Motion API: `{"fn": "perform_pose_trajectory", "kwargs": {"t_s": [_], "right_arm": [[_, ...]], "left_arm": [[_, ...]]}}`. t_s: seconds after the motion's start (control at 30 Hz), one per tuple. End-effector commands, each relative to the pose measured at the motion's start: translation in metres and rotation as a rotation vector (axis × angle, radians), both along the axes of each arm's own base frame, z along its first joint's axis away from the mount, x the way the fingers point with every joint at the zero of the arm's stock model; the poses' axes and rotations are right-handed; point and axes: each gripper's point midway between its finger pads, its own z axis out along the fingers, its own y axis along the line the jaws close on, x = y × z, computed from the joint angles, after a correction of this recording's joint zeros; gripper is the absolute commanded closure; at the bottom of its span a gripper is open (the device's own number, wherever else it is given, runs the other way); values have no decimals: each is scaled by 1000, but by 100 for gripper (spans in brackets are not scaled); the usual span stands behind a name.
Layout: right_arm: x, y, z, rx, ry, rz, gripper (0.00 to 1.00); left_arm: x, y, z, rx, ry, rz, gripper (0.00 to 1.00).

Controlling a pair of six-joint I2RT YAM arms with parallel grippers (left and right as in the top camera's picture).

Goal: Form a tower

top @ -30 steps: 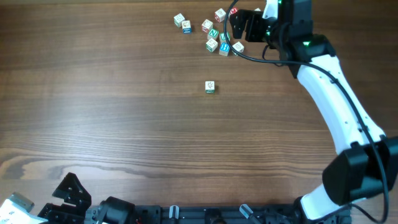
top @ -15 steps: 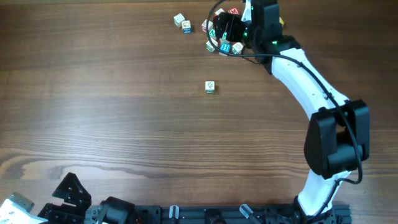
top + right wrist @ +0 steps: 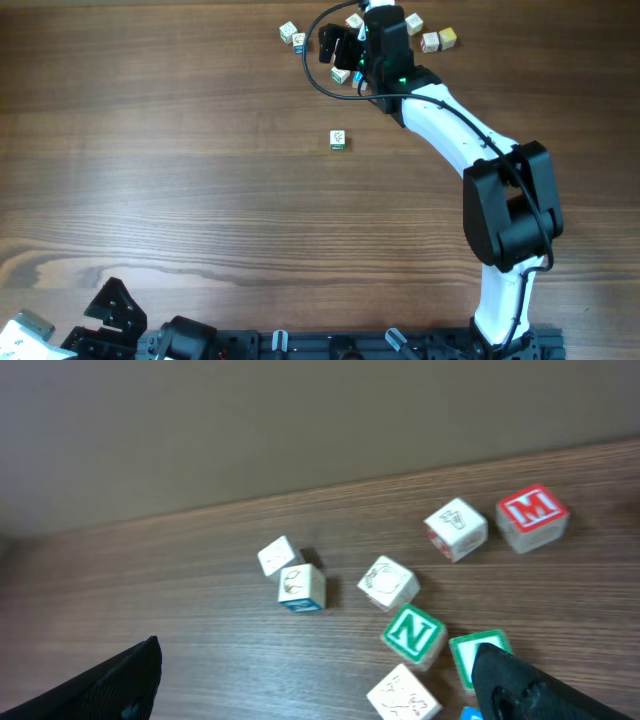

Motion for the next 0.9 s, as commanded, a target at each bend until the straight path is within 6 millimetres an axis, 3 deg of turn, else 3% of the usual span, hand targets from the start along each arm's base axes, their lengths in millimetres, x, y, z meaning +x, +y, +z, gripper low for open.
{"fn": "perform_pose_trajectory", "kwargs": {"t_s": [0.0, 0.87], "right_arm": [[7, -6, 5, -3, -17, -46, 0], [10, -6, 4, 9, -25, -50, 1]], "left_arm": [[-1, 3, 0, -5, -12, 25, 0], [-1, 3, 0, -5, -12, 25, 0]]}}
